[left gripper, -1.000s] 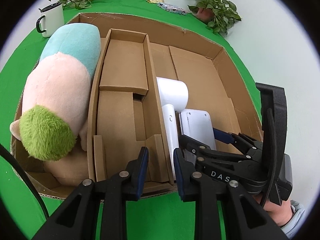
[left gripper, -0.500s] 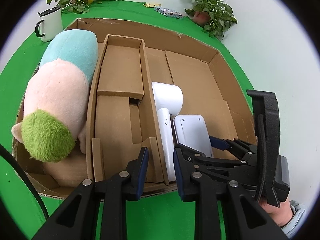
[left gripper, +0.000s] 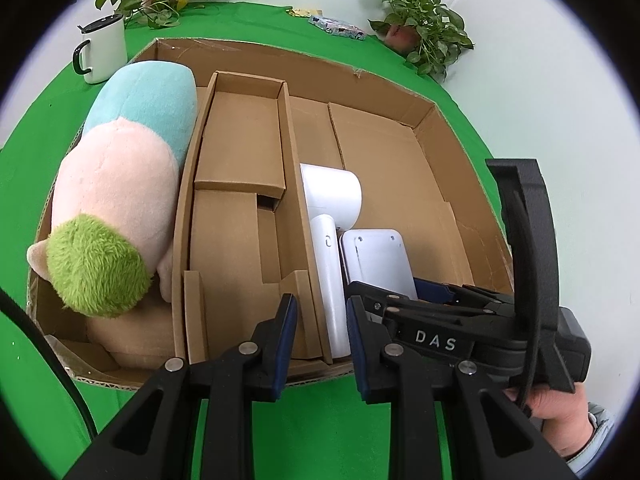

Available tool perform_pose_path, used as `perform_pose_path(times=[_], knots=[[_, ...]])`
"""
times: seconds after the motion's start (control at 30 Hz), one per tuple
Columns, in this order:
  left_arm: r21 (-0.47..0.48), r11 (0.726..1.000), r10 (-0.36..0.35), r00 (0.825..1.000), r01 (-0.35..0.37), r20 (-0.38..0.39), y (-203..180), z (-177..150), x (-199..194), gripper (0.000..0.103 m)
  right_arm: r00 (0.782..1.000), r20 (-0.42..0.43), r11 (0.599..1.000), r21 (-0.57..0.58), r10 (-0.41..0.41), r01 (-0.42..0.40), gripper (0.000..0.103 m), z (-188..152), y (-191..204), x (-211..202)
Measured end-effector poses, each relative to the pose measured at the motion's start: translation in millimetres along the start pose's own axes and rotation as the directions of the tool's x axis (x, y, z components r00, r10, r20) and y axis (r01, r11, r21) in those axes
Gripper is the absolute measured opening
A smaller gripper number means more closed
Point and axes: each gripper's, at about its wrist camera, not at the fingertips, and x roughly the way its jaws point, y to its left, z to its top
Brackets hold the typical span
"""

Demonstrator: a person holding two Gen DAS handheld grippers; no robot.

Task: Organize objects
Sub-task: 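Push the white device upright against the hair dryer with the right tool, then withdraw both tools from the box toward the green-and-white medicine box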

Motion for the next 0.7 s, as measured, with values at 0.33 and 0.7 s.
perform_pose_path(times=[0.33, 0.7], knots=[[0.006, 1.000, 0.007, 1.000, -0.007, 0.009, -0.1, -2.3, -0.5, 0.024, 1.000, -0.009, 1.000, -0.026, -0.011, 0.011, 0.069, 13.5, 6.4, 14.5], [0.153, 0.969, 0.122, 0.918, -0.192, 0.378, -48.8, -29.5, -60.7, 0.083, 0.883, 0.461, 0.973, -0.153, -0.084, 0.173, 0.102, -65.7, -10.2, -105.1]])
